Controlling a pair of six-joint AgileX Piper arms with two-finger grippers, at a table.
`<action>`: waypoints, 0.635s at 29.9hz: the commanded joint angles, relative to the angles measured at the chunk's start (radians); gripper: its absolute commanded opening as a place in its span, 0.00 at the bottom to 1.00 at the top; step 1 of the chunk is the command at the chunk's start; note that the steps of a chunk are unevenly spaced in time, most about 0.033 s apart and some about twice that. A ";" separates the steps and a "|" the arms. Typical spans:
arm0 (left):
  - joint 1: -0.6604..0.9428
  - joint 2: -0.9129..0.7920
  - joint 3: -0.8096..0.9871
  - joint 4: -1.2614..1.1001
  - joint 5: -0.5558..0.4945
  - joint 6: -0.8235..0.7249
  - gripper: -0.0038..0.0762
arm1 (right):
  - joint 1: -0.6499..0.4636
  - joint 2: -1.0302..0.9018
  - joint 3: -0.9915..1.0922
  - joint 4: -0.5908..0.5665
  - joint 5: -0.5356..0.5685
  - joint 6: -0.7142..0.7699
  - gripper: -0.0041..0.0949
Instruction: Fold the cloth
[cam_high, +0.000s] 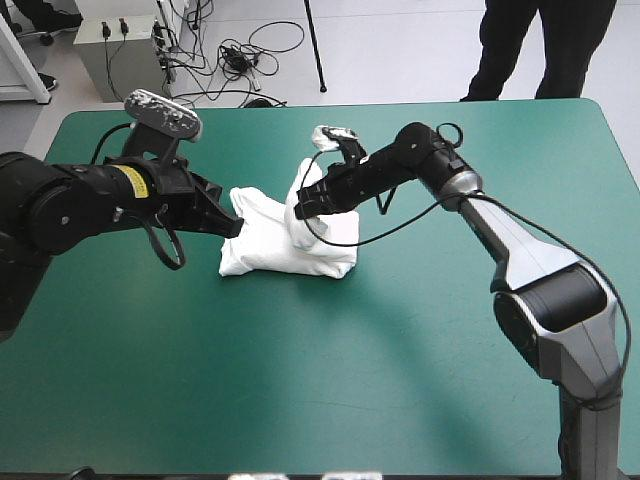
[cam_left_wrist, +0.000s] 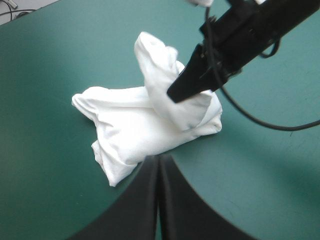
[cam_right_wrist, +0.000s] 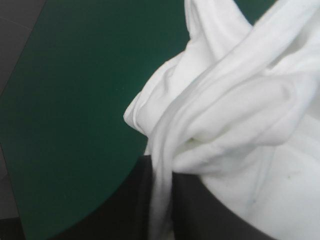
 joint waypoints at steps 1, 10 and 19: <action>0.000 -0.049 -0.026 0.004 0.036 -0.030 0.04 | 0.032 0.012 -0.129 0.096 0.013 -0.021 0.28; 0.000 -0.051 -0.026 0.004 0.036 -0.055 0.04 | 0.075 0.077 -0.306 0.107 0.199 -0.029 0.72; 0.000 -0.054 -0.026 -0.007 0.036 -0.057 0.04 | 0.035 -0.074 -0.296 -0.356 0.201 0.194 0.65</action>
